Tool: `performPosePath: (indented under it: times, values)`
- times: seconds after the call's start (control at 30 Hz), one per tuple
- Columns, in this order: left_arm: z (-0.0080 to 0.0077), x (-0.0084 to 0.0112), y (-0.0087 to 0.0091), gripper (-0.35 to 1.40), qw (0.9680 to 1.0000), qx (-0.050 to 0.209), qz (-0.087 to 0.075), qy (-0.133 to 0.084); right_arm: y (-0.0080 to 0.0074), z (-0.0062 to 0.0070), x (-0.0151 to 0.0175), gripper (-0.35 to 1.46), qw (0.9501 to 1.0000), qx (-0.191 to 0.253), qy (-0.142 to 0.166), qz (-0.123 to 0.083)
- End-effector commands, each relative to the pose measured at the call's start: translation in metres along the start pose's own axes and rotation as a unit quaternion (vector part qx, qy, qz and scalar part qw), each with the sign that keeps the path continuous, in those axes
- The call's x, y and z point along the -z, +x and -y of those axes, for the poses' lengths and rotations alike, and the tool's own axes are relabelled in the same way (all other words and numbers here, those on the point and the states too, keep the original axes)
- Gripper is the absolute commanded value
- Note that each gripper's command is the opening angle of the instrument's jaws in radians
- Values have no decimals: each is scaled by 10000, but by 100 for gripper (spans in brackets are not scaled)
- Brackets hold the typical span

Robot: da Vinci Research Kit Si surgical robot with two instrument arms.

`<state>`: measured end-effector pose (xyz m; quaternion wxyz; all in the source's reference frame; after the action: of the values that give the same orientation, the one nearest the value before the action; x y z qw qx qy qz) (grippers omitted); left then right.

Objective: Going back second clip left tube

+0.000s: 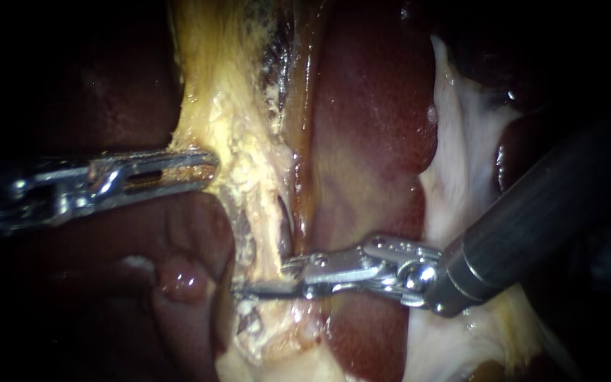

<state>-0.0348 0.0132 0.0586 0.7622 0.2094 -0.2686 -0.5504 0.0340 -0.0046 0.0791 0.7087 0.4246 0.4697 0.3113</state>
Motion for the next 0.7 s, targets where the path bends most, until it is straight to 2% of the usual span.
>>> performPosePath:
  times: [0.03, 0.2, 0.23, 0.27, 0.33, 0.47, 0.7]
  values:
    - [0, 0, 0, -35, 10000, 2, 2, -3, 0, 0, 0, -35, 10000, 1, 7, -1]
    - [2, 0, 0, -35, 10000, 6, 17, 1, 0, 1, 1, -33, 10000, 2, 22, 8]
    - [2, 0, 0, -35, 10000, 6, 17, 1, 0, 0, 0, -13, 10000, 1, 33, 15]
    - [2, 0, 0, -35, 10000, 7, 17, 0, 1, 0, -1, 17, 10000, -30, -4, 9]
    - [2, 0, 0, -35, 10000, 6, 17, 1, 1, 0, 0, 44, 9999, 61, -128, -68]
    - [2, 0, 1, -35, 10000, 6, 18, 0, 6, 0, 7, 55, 9992, 330, -156, -134]
    - [2, 0, 1, -35, 10000, 4, 19, 0, 16, 5, 30, 58, 9959, 865, -113, -238]
